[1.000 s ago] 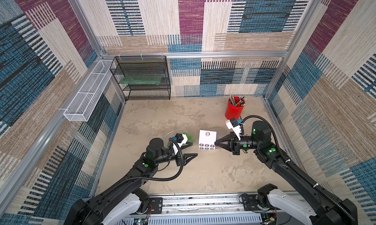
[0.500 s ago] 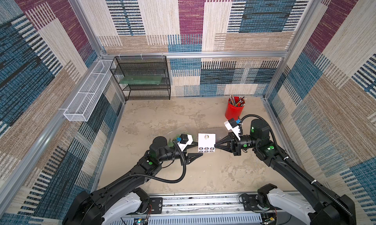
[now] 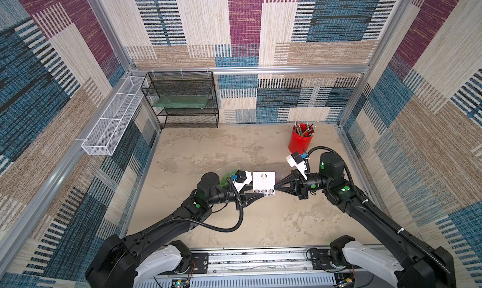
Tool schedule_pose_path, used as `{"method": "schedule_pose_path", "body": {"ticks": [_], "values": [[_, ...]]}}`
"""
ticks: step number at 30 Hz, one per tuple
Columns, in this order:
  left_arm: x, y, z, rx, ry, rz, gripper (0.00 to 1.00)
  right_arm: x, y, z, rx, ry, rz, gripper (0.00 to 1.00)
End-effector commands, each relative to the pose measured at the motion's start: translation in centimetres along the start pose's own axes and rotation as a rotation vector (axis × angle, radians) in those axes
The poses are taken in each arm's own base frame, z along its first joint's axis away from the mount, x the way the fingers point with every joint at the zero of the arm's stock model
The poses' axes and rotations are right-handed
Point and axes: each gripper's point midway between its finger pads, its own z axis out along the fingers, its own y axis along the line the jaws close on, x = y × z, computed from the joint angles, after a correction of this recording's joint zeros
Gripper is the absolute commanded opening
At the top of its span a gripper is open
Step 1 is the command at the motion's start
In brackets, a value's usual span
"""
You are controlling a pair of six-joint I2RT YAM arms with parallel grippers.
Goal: Label fruit boxes
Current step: Pick up the label sticker from the center of the board.
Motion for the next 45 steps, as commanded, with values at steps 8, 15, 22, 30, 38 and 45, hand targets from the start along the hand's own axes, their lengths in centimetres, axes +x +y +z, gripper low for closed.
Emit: {"method": "schedule_pose_path", "body": {"ticks": [8,15,22,30,38,45], "values": [[-1.1,-0.2,0.1,0.006,-0.034,0.024,0.31,-0.5,0.2,0.1,-0.011,-0.006,-0.023,0.0],[-1.1,-0.3,0.0,0.002,-0.026,0.021,0.17,-0.4,-0.1,0.0,0.011,-0.012,-0.022,0.01],[-1.0,0.0,-0.4,-0.037,0.004,0.003,0.06,-1.6,-2.4,-1.8,0.234,-0.047,-0.074,0.46],[-0.7,0.2,-0.9,-0.071,0.016,-0.013,0.0,-1.2,-0.7,-3.1,0.411,-0.066,-0.486,0.51],[-0.9,-1.4,-0.7,0.031,0.003,0.0,0.0,-0.8,0.1,-2.5,0.334,-0.139,-0.367,0.65],[-1.4,-2.3,-0.3,0.104,0.002,0.002,0.0,-0.5,1.2,-0.4,0.134,-0.062,-0.276,0.66]]}}
